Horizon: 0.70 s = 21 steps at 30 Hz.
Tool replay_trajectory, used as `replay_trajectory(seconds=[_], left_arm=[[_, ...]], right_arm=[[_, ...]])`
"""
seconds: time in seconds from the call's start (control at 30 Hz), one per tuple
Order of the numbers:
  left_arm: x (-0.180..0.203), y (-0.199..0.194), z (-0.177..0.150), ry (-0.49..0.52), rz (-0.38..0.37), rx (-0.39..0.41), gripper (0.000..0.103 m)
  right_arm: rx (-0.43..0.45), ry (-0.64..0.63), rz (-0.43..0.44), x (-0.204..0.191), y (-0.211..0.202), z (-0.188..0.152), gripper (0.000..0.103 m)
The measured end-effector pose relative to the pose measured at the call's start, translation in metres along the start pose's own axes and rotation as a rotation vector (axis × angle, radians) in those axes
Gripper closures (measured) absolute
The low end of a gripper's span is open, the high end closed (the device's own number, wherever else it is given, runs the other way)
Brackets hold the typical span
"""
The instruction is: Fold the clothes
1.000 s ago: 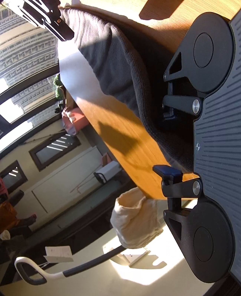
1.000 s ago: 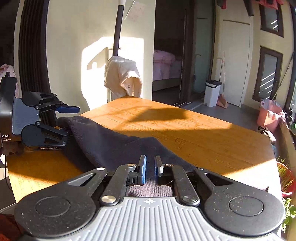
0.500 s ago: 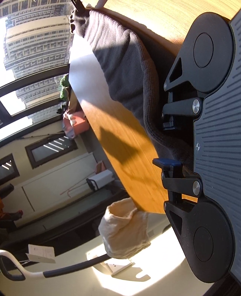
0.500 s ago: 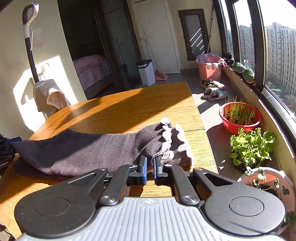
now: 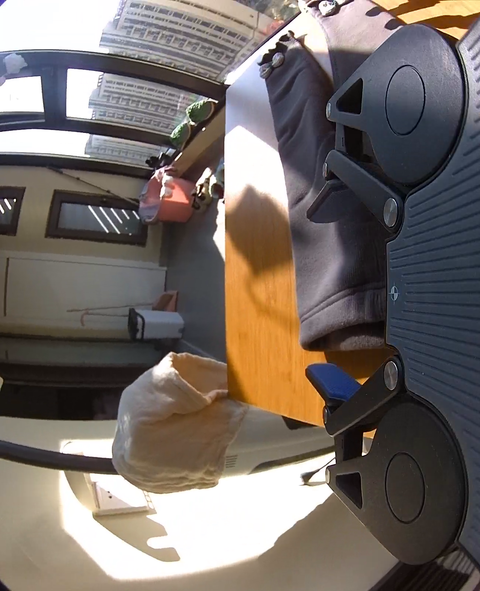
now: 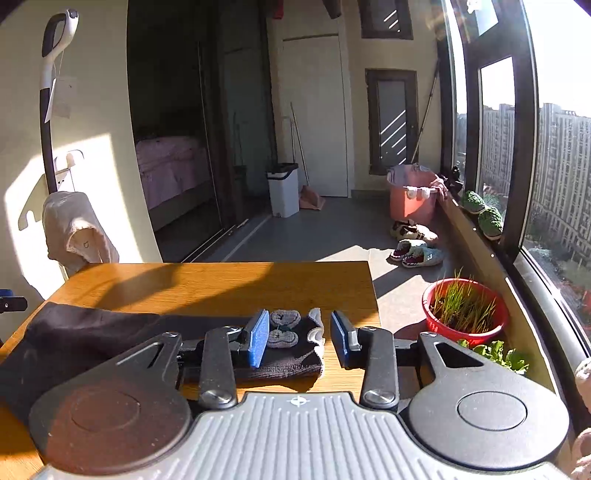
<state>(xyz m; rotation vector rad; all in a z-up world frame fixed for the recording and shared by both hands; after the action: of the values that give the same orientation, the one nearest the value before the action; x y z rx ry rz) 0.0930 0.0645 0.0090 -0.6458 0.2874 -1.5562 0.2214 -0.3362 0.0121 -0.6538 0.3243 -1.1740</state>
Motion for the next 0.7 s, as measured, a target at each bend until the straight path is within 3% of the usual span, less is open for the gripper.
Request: replay_trajectory(seconds=[0.1,0.2,0.23,0.37,0.57,0.7], left_arm=[[0.021,-0.001,-0.029,-0.041,-0.102,-0.086,0.014],[0.024,0.008,-0.050,-0.063,-0.131,-0.141,0.014],[0.023,0.013,-0.051,-0.052,-0.128,-0.137,0.015],[0.016,0.042,-0.036,-0.048,-0.124,-0.119,0.015],[0.003,0.106,0.003,0.036,-0.062,-0.097,0.015],[0.001,0.119,0.012,0.038,-0.045,-0.101,0.012]], right_arm=[[-0.064,-0.045,0.022,-0.033,-0.015,-0.036,0.066],[-0.128,-0.083,0.065,-0.058,-0.015,-0.069,0.061],[-0.101,-0.113,0.058,-0.063,-0.014,-0.070,0.059],[-0.079,-0.086,0.039,-0.066,0.012,-0.046,0.058],[-0.013,-0.007,-0.011,-0.063,0.060,-0.001,0.058],[0.010,0.036,-0.024,-0.061,0.074,0.014,0.056]])
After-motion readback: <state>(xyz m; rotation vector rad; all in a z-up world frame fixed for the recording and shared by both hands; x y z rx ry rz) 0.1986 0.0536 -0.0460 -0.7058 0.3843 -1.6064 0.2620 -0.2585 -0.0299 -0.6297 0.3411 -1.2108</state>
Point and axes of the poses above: each gripper's, at about its wrist camera, not at the fingertips, and y roughly the way its jaws point, x to its right, z to its top, the point moved 6 cm from there along y, roughly the way its jaws point, and after that the axes turned 14 degrees about -z, right-handed, at the moved point
